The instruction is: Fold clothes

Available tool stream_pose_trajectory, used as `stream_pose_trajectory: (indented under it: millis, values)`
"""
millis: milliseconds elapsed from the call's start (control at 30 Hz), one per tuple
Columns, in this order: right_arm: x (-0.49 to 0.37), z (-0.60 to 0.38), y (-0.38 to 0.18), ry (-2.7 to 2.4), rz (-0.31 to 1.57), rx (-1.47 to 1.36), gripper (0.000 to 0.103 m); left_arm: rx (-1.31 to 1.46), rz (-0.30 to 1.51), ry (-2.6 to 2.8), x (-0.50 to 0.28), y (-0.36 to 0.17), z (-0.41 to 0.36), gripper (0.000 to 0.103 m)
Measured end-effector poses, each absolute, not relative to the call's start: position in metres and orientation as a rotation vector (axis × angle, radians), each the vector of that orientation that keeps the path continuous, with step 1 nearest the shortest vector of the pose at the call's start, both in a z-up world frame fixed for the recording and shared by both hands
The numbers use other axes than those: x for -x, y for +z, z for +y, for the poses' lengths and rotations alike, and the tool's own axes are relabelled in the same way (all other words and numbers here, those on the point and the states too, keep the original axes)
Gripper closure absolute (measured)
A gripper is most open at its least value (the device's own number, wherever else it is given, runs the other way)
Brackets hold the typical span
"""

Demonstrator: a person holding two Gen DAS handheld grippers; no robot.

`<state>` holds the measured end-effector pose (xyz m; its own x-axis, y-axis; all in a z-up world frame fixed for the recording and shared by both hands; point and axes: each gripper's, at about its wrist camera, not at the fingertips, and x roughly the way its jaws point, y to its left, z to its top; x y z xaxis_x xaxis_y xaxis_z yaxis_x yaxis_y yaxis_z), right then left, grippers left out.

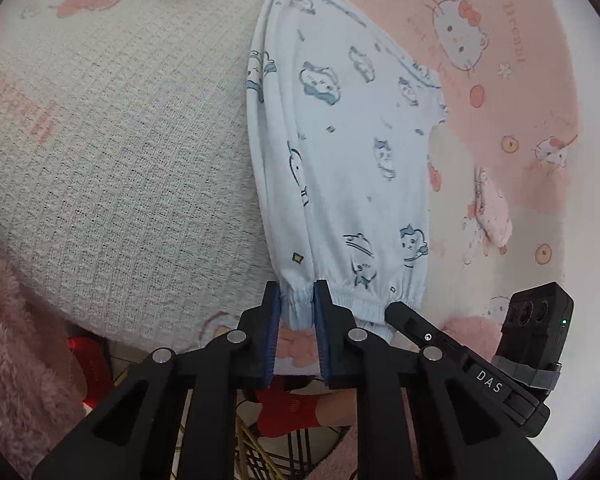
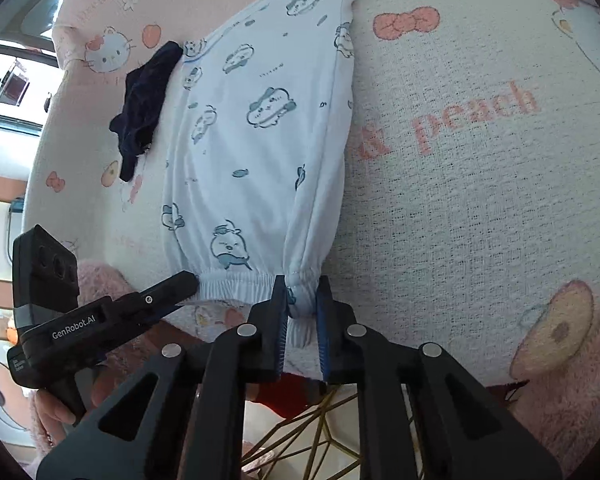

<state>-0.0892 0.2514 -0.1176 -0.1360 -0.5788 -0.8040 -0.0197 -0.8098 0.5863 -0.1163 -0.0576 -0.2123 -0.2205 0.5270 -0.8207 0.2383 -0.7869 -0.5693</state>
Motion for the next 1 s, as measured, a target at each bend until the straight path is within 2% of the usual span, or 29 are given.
stream_pose_trajectory:
  millis: [167,467,633,767,933,1000]
  values:
    - [0.08,0.253,-0.099,-2.001,-0.711,-1.707,0.092,1.775,-0.917,2.093,0.093,-0.184,-0.073,0.086]
    - [0.053,0.259,-0.114,-1.919,-0.814,-1.783,0.092,1.895,-0.997,1.951,0.065,-0.204,-0.092,0.086]
    - [0.083,0.256,-0.084,-1.924,-0.831,-1.672,0.092,1.824,-0.984,1.96,0.105,-0.176,-0.083,0.086]
    - [0.141,0.246,-0.065,-1.93,-0.81,-1.602,0.092,1.763,-1.006,1.955,0.169,-0.164,-0.081,0.086]
    - [0.233,0.227,-0.072,-1.939,-0.829,-1.579,0.09,1.731,-1.062,1.966,0.264,-0.177,-0.092,0.086]
    - [0.269,0.218,-0.086,-1.956,-0.809,-1.602,0.089,1.753,-1.033,1.976,0.298,-0.192,-0.092,0.086]
